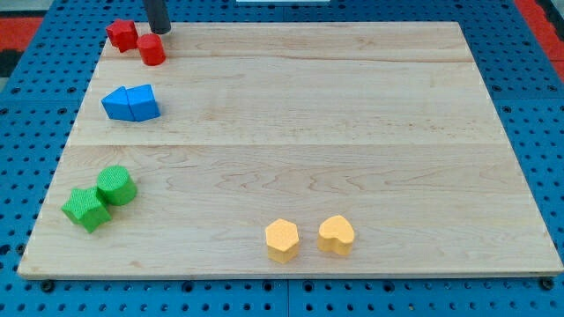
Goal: Move the red circle into red star
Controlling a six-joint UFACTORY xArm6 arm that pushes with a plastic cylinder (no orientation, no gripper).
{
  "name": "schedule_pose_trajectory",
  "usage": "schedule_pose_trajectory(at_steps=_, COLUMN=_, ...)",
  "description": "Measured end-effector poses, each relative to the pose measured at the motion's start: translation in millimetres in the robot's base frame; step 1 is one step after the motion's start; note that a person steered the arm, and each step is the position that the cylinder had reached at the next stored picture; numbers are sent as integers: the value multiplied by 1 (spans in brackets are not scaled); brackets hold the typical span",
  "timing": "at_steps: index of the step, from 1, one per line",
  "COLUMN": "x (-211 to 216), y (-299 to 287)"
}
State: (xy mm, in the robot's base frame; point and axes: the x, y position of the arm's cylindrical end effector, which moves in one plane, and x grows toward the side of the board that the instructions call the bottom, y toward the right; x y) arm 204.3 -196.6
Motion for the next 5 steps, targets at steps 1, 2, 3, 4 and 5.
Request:
schedule_pose_trajectory(at_steps=1, x=-4, y=0)
schedule_pose_trajectory(at_steps=2, x=-5, y=0)
schedule_pose_trajectory(at_steps=3, x=-2, y=-3)
schedule_pose_trajectory(at_steps=4, x=8, y=-4)
schedule_pose_trajectory(at_steps=5, x=16, y=5)
